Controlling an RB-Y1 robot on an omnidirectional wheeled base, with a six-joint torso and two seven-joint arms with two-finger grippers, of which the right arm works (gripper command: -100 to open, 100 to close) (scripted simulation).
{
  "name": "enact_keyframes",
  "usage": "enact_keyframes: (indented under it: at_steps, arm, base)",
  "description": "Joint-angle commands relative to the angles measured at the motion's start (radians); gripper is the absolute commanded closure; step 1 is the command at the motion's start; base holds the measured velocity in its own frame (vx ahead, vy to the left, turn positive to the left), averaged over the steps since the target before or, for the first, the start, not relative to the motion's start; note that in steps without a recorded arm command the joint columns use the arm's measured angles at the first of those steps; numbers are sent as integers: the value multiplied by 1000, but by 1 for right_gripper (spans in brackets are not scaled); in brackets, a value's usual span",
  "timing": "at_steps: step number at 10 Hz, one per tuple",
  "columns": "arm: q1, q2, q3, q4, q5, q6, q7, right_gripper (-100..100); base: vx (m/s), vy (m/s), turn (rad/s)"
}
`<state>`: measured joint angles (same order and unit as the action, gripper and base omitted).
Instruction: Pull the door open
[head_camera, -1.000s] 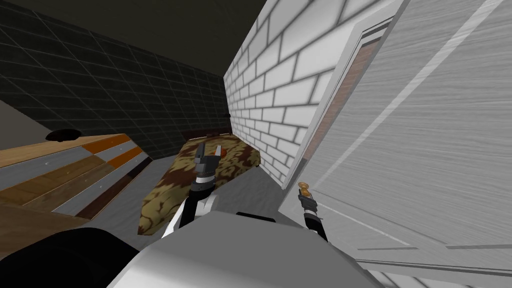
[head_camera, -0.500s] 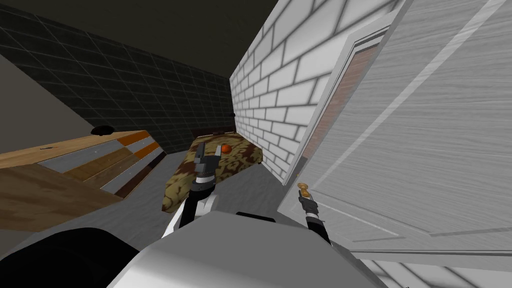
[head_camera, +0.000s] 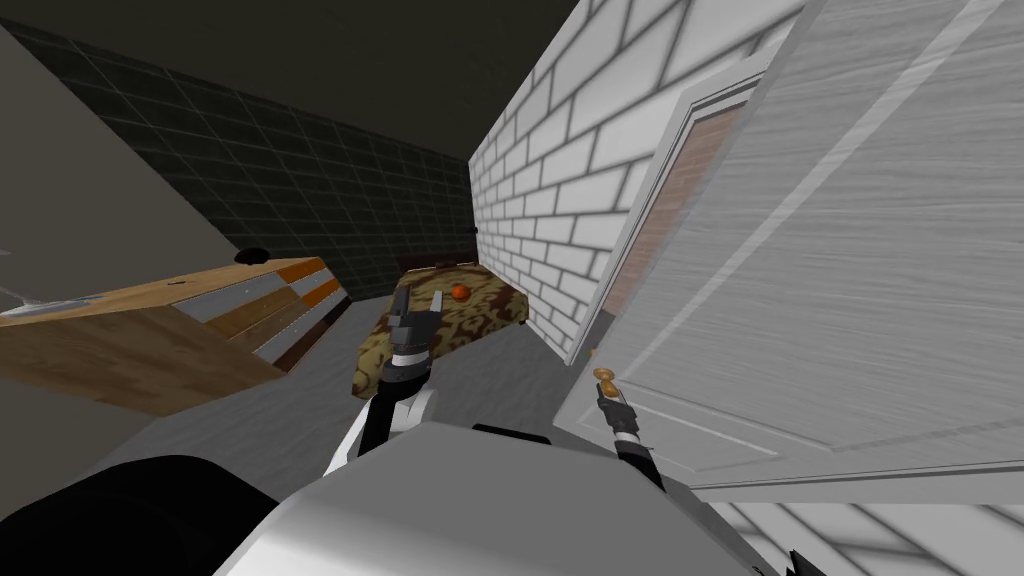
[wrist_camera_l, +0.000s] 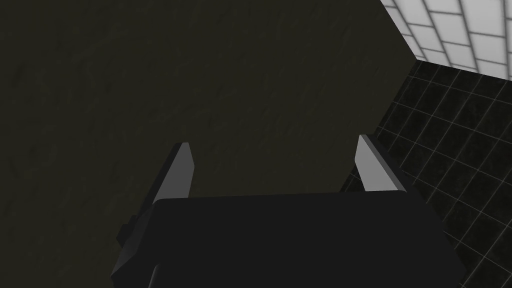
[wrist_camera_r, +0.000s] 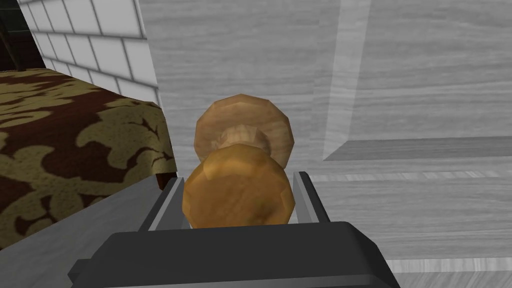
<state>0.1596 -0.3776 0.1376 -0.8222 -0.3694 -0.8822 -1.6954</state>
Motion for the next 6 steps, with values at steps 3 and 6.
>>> enact_keyframes:
  at_steps: [3, 6]
  arm:
    - [28, -39, 39, 0, 25, -49, -52, 100]
    - [40, -54, 54, -4, 34, -60, -69, 100]
  base:
    - [-238, -41, 117]
    - [-185, -30, 77]
